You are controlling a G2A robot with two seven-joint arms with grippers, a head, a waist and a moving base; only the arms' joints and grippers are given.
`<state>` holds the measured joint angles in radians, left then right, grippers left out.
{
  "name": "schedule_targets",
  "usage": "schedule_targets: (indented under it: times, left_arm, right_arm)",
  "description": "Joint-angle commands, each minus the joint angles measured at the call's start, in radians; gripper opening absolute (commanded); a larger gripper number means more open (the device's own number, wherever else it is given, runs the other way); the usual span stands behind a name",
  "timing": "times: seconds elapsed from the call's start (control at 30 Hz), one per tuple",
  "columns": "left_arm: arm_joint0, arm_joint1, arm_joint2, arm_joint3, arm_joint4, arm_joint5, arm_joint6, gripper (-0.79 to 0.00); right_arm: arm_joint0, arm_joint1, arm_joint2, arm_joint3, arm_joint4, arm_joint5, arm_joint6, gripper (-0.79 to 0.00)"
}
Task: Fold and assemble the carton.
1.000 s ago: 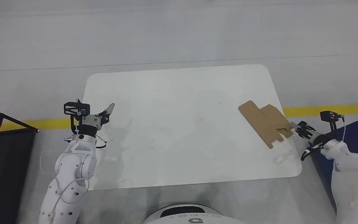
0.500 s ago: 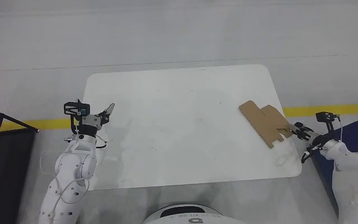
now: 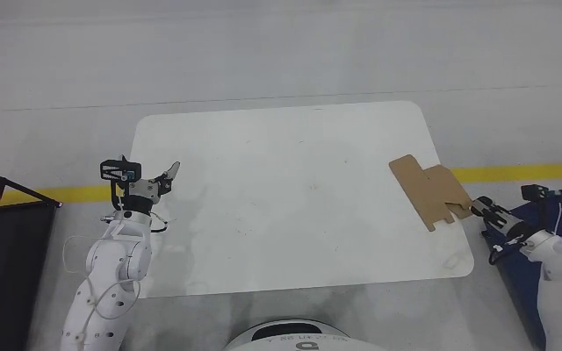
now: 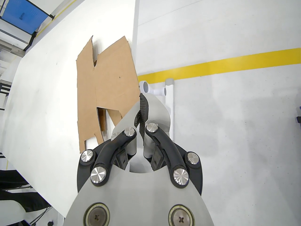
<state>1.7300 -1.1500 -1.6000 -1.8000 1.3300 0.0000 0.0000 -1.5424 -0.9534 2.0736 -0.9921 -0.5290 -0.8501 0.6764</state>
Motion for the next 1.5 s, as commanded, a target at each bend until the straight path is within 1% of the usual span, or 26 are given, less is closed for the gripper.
schedule_targets:
  times: [0.0, 0.03, 0.07, 0.1, 0.13, 0.17, 0.27, 0.37, 0.6, 0.7, 0.73, 0.9, 1.03, 1.1, 1.17, 1.2, 1.23, 1.27, 1.47]
  left_arm:
    - [0.0, 0.0, 0.0, 0.0, 0.0, 0.0, 0.0, 0.0]
    - [0.0, 0.0, 0.0, 0.0, 0.0, 0.0, 0.0, 0.0]
    - [0.0, 0.0, 0.0, 0.0, 0.0, 0.0, 0.0, 0.0]
    - [0.0, 0.0, 0.0, 0.0, 0.0, 0.0, 0.0, 0.0]
    - [0.0, 0.0, 0.0, 0.0, 0.0, 0.0, 0.0, 0.0]
    - [0.0, 0.0, 0.0, 0.0, 0.0, 0.0, 0.0, 0.0]
    - [0.0, 0.0, 0.0, 0.0, 0.0, 0.0, 0.0, 0.0]
    - [0.0, 0.0, 0.0, 0.0, 0.0, 0.0, 0.0, 0.0]
    - [0.0, 0.0, 0.0, 0.0, 0.0, 0.0, 0.0, 0.0]
    - [0.0, 0.0, 0.0, 0.0, 0.0, 0.0, 0.0, 0.0]
    - [0.0, 0.0, 0.0, 0.0, 0.0, 0.0, 0.0, 0.0]
    - [0.0, 0.0, 0.0, 0.0, 0.0, 0.0, 0.0, 0.0]
    - [0.0, 0.0, 0.0, 0.0, 0.0, 0.0, 0.0, 0.0]
    - [0.0, 0.0, 0.0, 0.0, 0.0, 0.0, 0.0, 0.0]
    - [0.0, 0.0, 0.0, 0.0, 0.0, 0.0, 0.0, 0.0]
    - [0.0, 0.0, 0.0, 0.0, 0.0, 0.0, 0.0, 0.0]
    - [0.0, 0.0, 0.0, 0.0, 0.0, 0.0, 0.0, 0.0]
    - [0.0, 0.0, 0.0, 0.0, 0.0, 0.0, 0.0, 0.0]
    - [0.0, 0.0, 0.0, 0.0, 0.0, 0.0, 0.0, 0.0]
  right_arm:
    - [-0.005, 0.003, 0.001, 0.001, 0.01, -0.008, 0.003, -0.785]
    - [-0.007, 0.005, -0.001, 0.001, 0.01, -0.006, 0.006, -0.785]
    - [-0.007, 0.006, -0.005, 0.002, 0.01, -0.001, 0.007, -0.56]
    - [-0.005, 0.007, -0.008, 0.005, 0.012, 0.002, 0.009, -0.231]
    - [-0.001, 0.008, -0.012, 0.013, 0.015, 0.012, 0.01, -0.083]
    - [0.005, 0.009, -0.014, 0.021, 0.019, 0.022, 0.009, 0.0]
    - [0.027, 0.013, -0.017, 0.06, 0.052, 0.032, 0.015, 0.0]
    - [0.05, 0.021, -0.015, 0.102, 0.102, 0.017, 0.045, 0.0]
    - [0.134, 0.042, -0.036, 0.224, 0.205, -0.018, 0.185, 0.0]
    - [0.187, 0.05, -0.063, 0.279, 0.213, -0.027, 0.23, -0.003]
    - [0.202, 0.051, -0.076, 0.291, 0.207, -0.037, 0.243, -0.015]
    - [0.262, 0.057, -0.124, 0.346, 0.171, -0.055, 0.238, -0.046]
    - [0.299, 0.062, -0.163, 0.379, 0.138, -0.062, 0.232, -0.105]
    - [0.312, 0.065, -0.177, 0.397, 0.131, -0.07, 0.223, -0.188]
    - [0.32, 0.067, -0.191, 0.412, 0.138, -0.082, 0.212, -0.308]
    - [0.321, 0.068, -0.2, 0.417, 0.153, -0.089, 0.205, -0.422]
    - [0.32, 0.069, -0.213, 0.419, 0.171, -0.096, 0.198, -0.643]
    - [0.316, 0.072, -0.224, 0.42, 0.185, -0.1, 0.194, -0.785]
    - [0.286, 0.097, -0.264, 0.42, 0.278, -0.129, 0.165, -0.785]
